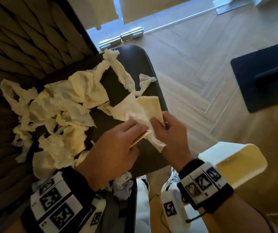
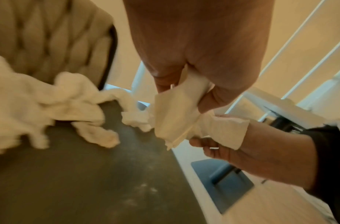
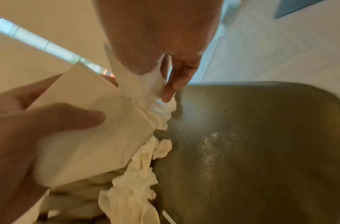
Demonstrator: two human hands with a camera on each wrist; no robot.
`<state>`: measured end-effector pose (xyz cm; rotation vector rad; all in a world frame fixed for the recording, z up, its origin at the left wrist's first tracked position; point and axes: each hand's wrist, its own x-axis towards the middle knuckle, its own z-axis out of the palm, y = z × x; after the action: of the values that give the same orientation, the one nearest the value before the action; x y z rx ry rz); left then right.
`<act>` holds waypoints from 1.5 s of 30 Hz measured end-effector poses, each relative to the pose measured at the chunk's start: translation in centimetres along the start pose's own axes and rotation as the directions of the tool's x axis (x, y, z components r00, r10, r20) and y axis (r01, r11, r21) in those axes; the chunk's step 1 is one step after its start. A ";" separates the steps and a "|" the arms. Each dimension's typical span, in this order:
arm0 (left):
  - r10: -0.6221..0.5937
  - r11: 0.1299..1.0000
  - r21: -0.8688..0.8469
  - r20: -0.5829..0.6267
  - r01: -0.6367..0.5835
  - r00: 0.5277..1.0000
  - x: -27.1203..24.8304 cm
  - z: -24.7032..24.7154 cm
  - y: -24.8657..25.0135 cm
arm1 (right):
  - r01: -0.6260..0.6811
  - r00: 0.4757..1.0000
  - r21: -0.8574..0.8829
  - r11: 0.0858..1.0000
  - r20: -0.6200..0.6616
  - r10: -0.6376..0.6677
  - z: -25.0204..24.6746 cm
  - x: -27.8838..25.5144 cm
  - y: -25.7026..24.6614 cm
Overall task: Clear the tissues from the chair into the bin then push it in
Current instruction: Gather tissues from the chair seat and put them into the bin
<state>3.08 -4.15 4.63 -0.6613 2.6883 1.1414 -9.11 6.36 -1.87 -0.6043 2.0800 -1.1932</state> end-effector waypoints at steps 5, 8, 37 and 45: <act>0.268 0.963 -0.059 0.150 -0.262 0.952 5.0 5.7 8.2 | -0.155 0.967 0.216 0.964 -0.168 0.193 -9.0 -4.9 3.7; 0.398 0.917 -0.126 0.250 -0.378 0.883 7.7 11.1 12.6 | -0.246 0.899 0.367 0.897 -0.259 0.353 -14.8 -7.5 7.5; -0.102 0.993 0.020 0.626 0.115 0.773 16.3 47.0 15.7 | -0.736 0.537 0.324 0.595 -0.257 0.804 -23.7 -11.5 36.1; -0.229 0.960 -0.089 0.293 0.265 0.928 13.0 25.4 12.7 | -0.491 0.856 0.128 0.862 -0.112 0.504 -17.9 -5.6 18.6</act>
<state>-15.15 17.39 -8.82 -0.7681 2.2391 1.2403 -19.64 29.23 -9.77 0.0787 2.1006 -1.0373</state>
